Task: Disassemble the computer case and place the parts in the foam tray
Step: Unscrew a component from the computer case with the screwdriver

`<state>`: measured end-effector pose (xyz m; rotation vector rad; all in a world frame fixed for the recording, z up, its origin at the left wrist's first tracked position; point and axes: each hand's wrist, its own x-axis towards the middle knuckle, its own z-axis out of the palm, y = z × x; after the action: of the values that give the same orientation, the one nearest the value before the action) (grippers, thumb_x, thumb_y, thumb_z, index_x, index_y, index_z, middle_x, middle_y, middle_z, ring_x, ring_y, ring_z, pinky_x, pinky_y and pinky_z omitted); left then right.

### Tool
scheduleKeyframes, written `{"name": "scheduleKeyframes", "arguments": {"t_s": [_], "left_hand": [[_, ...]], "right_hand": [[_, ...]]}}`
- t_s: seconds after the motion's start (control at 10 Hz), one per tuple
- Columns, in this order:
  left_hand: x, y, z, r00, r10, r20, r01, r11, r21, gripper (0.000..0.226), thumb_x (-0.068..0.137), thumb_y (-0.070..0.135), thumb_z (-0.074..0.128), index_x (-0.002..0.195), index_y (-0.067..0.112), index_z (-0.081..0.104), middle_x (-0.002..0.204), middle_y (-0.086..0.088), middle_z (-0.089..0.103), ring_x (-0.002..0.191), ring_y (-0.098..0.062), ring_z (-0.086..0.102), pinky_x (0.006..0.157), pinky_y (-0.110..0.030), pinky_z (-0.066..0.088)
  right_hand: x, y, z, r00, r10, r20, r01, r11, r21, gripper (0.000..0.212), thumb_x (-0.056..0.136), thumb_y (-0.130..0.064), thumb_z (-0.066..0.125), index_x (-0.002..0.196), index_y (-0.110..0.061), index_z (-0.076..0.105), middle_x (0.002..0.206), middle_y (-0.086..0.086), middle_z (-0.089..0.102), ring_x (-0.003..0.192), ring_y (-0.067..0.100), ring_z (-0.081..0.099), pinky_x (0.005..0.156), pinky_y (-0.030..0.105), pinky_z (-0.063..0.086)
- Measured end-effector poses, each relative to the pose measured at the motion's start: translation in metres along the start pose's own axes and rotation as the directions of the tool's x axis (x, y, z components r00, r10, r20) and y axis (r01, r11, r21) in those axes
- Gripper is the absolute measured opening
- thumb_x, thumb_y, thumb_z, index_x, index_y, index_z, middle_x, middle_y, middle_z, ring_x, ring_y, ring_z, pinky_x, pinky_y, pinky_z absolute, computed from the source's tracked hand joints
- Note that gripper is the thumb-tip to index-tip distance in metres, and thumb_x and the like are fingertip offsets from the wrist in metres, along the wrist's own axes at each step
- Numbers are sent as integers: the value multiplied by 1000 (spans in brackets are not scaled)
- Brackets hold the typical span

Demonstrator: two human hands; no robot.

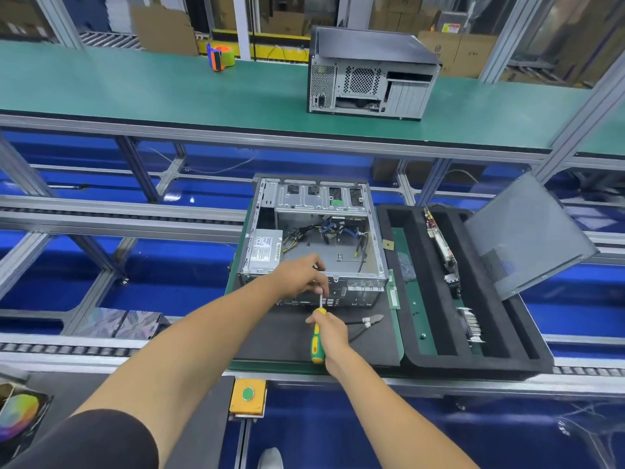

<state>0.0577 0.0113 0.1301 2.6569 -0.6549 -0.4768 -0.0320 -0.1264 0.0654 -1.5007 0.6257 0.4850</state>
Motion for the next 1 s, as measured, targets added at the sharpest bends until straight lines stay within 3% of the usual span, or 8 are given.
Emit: {"name": "scheduleKeyframes", "arguments": {"t_s": [0.1, 0.2, 0.3, 0.5, 0.6, 0.8, 0.9, 1.0], "left_hand": [[2, 5, -7, 995, -87, 54, 93, 988, -122, 17, 86, 30, 73, 103, 31, 76, 130, 15, 58, 99, -1, 65, 75, -28, 34], [6, 12, -11, 967, -233, 102, 255, 875, -412, 34, 69, 37, 66, 100, 26, 67, 94, 5, 78, 75, -1, 70, 61, -26, 39], [9, 13, -6, 950, -297, 101, 305, 803, -513, 33, 69, 33, 69, 100, 24, 63, 76, 1, 77, 62, -8, 64, 54, -26, 37], [11, 13, -5, 956, -281, 89, 287, 817, -501, 38, 64, 39, 65, 97, 22, 62, 74, 4, 77, 73, -12, 67, 71, -36, 46], [10, 10, -5, 956, -282, 87, 285, 809, -514, 33, 67, 39, 66, 95, 23, 62, 75, 3, 77, 82, -18, 72, 72, -39, 49], [12, 9, -3, 941, -334, 47, 271, 664, -697, 7, 85, 15, 69, 84, 21, 68, 82, 4, 66, 66, -5, 63, 63, -17, 51], [11, 3, 1, 946, -317, 69, 275, 668, -692, 11, 87, 15, 69, 93, 8, 73, 92, 0, 69, 84, -17, 64, 85, -37, 52], [3, 1, 6, 962, -273, 5, 204, 705, -680, 14, 88, 14, 66, 96, 8, 76, 102, 9, 72, 98, -18, 69, 93, -35, 48]], "right_hand": [[-2, -4, 0, 998, 50, 40, -51, 998, 37, 12, 80, -23, 69, 76, -14, 61, 76, 5, 55, 73, 22, 46, 63, 31, 38], [-5, -6, 0, 993, 81, 86, -95, 982, 162, 16, 88, -23, 61, 76, -12, 63, 65, -1, 62, 61, 17, 48, 59, 29, 41], [-7, 1, -7, 971, 70, 229, -142, 939, 313, 31, 92, -27, 46, 75, -7, 63, 61, 3, 55, 51, 14, 43, 50, 26, 38], [-11, 23, -17, 914, 27, 405, -248, 827, 505, 29, 86, -29, 47, 75, -8, 63, 62, 8, 43, 54, 18, 38, 49, 29, 37], [-10, 18, -16, 938, 88, 335, -224, 892, 392, 32, 97, -25, 40, 76, -10, 59, 60, 7, 48, 50, 17, 43, 48, 28, 38], [-10, 11, -20, 993, 78, 91, -82, 996, 34, 26, 93, -18, 53, 72, -10, 66, 61, 4, 64, 58, 15, 55, 58, 29, 40], [-15, 6, -11, 999, 35, 19, -35, 999, 13, 18, 83, -13, 63, 65, -14, 67, 60, 3, 66, 56, 13, 54, 58, 27, 39], [-22, 9, 6, 998, -33, -58, 37, 997, 68, 18, 82, -13, 62, 64, -14, 64, 58, 2, 64, 50, 11, 54, 53, 25, 39]]}}
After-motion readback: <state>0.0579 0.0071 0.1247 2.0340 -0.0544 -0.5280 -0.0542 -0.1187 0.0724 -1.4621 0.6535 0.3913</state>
